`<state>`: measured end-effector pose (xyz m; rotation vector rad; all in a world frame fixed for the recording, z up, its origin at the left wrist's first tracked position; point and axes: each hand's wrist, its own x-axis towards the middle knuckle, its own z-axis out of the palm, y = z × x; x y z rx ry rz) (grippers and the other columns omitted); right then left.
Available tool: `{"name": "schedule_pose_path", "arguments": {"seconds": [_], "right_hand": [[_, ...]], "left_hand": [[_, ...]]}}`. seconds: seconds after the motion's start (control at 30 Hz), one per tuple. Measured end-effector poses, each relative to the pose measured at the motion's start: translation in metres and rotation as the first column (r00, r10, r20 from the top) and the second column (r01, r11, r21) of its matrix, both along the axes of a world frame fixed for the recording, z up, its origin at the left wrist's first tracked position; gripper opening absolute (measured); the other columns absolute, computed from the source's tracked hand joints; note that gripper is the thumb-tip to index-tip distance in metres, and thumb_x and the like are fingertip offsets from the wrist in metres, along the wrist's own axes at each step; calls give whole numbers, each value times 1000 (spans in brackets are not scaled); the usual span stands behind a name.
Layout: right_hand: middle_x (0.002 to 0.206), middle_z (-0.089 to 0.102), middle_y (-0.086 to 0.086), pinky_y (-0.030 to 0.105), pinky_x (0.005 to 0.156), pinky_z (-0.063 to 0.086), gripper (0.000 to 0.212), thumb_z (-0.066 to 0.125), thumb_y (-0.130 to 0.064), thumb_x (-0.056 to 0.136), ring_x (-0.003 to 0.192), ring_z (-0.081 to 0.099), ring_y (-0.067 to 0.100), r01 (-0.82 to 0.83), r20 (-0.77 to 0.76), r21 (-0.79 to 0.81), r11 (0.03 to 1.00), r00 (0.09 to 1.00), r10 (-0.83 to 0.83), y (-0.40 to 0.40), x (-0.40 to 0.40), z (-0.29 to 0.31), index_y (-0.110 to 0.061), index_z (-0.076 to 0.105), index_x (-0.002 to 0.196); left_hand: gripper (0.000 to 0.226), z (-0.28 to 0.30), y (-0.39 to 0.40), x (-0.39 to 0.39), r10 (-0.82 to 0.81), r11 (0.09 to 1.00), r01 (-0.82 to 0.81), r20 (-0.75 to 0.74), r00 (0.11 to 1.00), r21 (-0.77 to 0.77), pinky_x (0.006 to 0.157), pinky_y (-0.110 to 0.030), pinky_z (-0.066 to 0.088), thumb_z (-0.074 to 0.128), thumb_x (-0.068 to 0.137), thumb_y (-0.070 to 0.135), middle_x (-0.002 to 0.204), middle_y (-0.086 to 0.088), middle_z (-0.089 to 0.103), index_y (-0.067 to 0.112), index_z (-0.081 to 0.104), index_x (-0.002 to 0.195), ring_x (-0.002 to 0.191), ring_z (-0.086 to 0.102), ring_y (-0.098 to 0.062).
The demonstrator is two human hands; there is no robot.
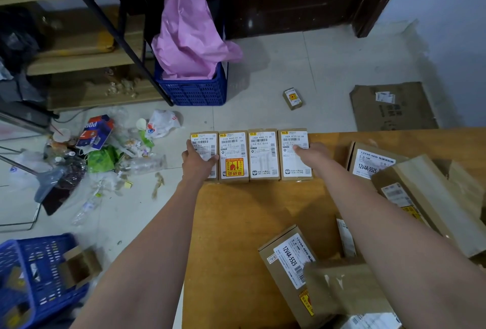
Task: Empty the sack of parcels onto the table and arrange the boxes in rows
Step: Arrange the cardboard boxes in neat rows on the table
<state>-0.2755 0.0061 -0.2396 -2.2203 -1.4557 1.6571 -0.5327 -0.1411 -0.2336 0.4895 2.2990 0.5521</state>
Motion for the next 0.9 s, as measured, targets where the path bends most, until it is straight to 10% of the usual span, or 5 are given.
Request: {"name": "schedule_pose_path", "arguments": {"seconds": [0.23,0.9], "right_hand": [[137,55,10,43,92,52,70,61,-40,93,119,57,34,114,8,-35,993,993,-114,-6,-5,17,-8,27,145],[139,50,13,38,91,46,54,51,-16,95,123,51,32,-79,61,100,992,995,73,-52,82,96,-6,38,146]], "left_hand": [[102,24,10,9,-53,997,44,-154,987,-59,114,-63,21,69,87,43,163,-12,12,22,-1,157,148,12,-38],[51,79,8,171,-342,935,341,-3,940,101,105,-53,42,58,94,32,147,-14,34,24,42,142,130,42,-35]]}}
